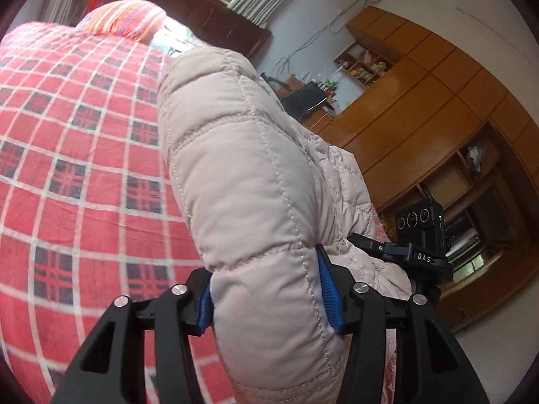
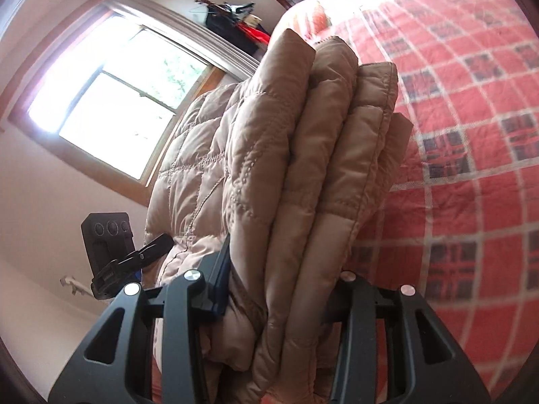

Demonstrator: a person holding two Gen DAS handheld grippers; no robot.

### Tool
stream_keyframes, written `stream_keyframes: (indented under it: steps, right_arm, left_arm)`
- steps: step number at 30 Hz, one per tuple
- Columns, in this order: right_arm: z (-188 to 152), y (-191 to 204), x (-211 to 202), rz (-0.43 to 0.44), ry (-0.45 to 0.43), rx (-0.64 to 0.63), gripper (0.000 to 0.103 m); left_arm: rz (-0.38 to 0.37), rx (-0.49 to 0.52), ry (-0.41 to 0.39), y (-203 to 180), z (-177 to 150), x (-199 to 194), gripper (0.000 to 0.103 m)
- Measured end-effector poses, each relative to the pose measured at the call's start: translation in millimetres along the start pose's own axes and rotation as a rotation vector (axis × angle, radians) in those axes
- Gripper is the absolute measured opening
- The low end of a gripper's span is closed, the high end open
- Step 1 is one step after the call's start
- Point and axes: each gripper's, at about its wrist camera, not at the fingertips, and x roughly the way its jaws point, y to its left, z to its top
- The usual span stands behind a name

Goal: Fold large clothes
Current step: 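Grasp the bundle with both tools and lift it off the bedspread, then set the bundle down on the bedspread and open both tools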

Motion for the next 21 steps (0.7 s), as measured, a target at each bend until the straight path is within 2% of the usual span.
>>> stream_keyframes:
  steps: [4,9,14,16,17,19,21]
  right_arm:
    - [3,-16,29,-0.022,0.019,0.025,0.039]
    - [2,-41,37,0.042,0.021,0.06,0.043]
    - [-3,-44,32,-0.016,0.008,0.066,0.073]
    - [-7,-42,27,-0.029,0.006,0.069,0.074]
    - [-7,-41,30,-0.035,0.002,0.071,0.078]
    - [-17,-38,15,-0.067,-0.02,0.077,0.084]
    - [-27,-38,3,-0.065,-0.036,0.074,0.085]
  left_arm:
    - [0.026,-0.026,0.043,29,2,25,0.055]
    - [0.026,-0.014,0.037,43,-8,35,0.068]
    - [0.094,-0.022,0.025,37,-13,30,0.081]
    - [0.128,-0.032,0.024,40,-15,24,0.087]
    - [0.147,-0.045,0.018,41,-18,19,0.088]
    - [0.163,-0.071,0.01,41,-28,9,0.089]
    - [0.196,-0.078,-0.009,41,-43,-6,0.089]
